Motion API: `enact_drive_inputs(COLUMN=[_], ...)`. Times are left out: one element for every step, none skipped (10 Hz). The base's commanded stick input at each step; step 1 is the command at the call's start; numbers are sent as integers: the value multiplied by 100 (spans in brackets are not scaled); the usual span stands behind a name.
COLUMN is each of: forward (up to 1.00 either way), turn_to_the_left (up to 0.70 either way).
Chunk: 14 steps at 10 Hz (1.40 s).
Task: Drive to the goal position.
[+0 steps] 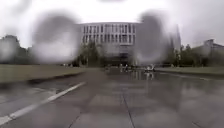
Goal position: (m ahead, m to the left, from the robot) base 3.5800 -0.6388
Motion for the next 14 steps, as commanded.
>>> enact_drive_inputs(forward=[70, 70, 70, 70, 70, 70, 70, 70, 70, 70, 70, 70, 70, 70], turn_to_the_left=[0, 0, 0, 0, 0, -18, -33, -23, 0, 0, 0, 0, 0, 0])
